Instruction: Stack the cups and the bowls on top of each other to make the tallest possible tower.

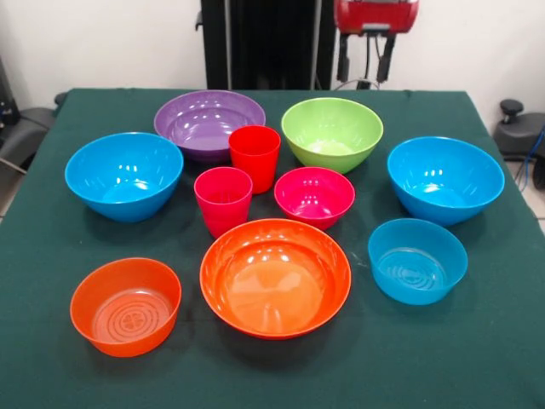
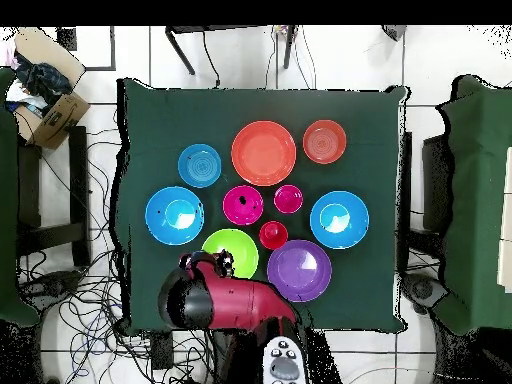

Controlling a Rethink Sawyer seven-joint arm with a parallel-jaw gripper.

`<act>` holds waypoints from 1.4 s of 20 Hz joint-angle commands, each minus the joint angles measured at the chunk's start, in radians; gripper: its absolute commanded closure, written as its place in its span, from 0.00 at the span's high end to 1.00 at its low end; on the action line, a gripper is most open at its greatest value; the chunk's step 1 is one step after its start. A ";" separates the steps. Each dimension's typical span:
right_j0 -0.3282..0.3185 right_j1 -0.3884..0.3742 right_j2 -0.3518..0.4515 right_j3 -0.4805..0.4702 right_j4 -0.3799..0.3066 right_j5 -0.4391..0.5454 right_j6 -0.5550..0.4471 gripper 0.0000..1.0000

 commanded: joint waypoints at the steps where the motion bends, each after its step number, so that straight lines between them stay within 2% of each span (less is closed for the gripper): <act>1: -0.047 0.133 0.014 -0.079 -0.029 -0.050 0.131 1.00; 5: -0.061 0.160 0.008 -0.097 -0.039 -0.042 0.119 1.00; 10: -0.021 0.183 -0.035 -0.135 -0.035 0.013 0.111 1.00; 12: -0.007 0.214 -0.044 -0.154 -0.033 -0.002 0.115 1.00; 16: -0.033 0.245 0.014 -0.168 -0.022 0.052 0.095 1.00; 20: -0.019 0.239 0.027 -0.186 -0.021 0.154 0.066 1.00; 25: 0.000 0.246 0.035 -0.202 -0.029 0.179 0.062 1.00; 28: -0.005 0.249 0.069 -0.195 -0.030 0.182 0.058 1.00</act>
